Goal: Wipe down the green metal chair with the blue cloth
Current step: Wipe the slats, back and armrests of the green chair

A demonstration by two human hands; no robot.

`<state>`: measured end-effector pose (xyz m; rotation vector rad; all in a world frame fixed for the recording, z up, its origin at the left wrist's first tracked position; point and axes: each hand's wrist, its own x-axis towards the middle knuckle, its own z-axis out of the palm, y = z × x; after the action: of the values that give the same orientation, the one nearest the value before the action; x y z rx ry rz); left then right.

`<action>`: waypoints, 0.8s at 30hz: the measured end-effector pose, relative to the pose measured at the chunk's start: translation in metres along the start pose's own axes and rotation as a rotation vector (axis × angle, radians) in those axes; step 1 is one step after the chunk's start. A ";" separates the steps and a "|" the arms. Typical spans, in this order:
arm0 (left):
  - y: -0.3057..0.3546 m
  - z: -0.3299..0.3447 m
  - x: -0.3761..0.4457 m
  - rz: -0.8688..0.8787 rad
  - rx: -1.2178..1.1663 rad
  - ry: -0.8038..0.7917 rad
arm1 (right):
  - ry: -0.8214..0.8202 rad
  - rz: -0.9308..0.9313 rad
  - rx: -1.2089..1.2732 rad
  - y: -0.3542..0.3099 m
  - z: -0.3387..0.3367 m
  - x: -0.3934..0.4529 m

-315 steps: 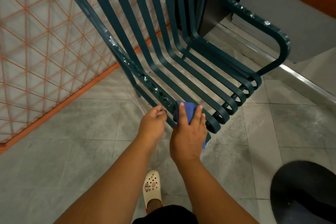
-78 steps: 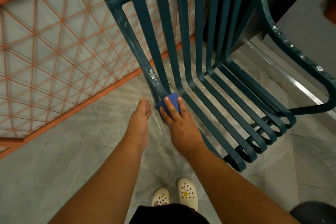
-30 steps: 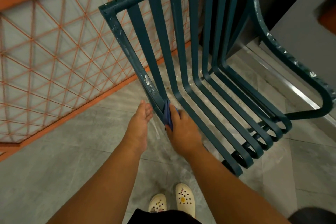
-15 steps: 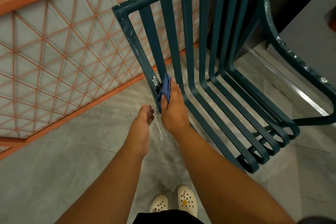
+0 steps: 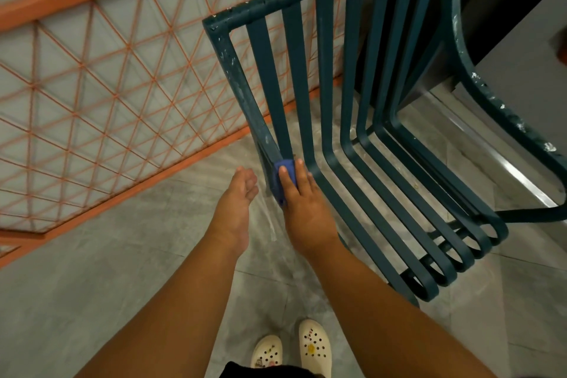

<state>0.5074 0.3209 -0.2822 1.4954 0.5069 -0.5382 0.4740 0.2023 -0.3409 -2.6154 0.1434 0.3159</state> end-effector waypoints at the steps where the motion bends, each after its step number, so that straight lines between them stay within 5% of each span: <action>1: 0.005 0.000 0.003 0.020 0.014 0.003 | -0.009 0.066 0.031 0.000 -0.004 0.002; 3: 0.021 0.001 0.011 0.071 0.048 0.012 | 0.000 0.143 0.099 -0.008 -0.008 0.017; 9: 0.082 0.000 0.043 0.297 0.069 0.120 | 0.037 -0.170 -0.150 -0.005 0.003 0.014; 16: 0.149 -0.007 0.056 0.697 0.204 0.212 | 0.059 -0.005 0.114 -0.012 -0.011 0.028; 20: 0.174 -0.005 0.059 0.685 0.212 0.236 | 0.093 -0.186 0.108 -0.023 -0.006 0.025; 24: 0.187 -0.008 0.061 0.642 0.324 0.197 | 0.101 0.007 0.301 -0.009 -0.010 0.022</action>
<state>0.6712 0.3282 -0.1736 1.9179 0.0660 0.0388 0.4989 0.2037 -0.3336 -2.3328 0.2176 0.1506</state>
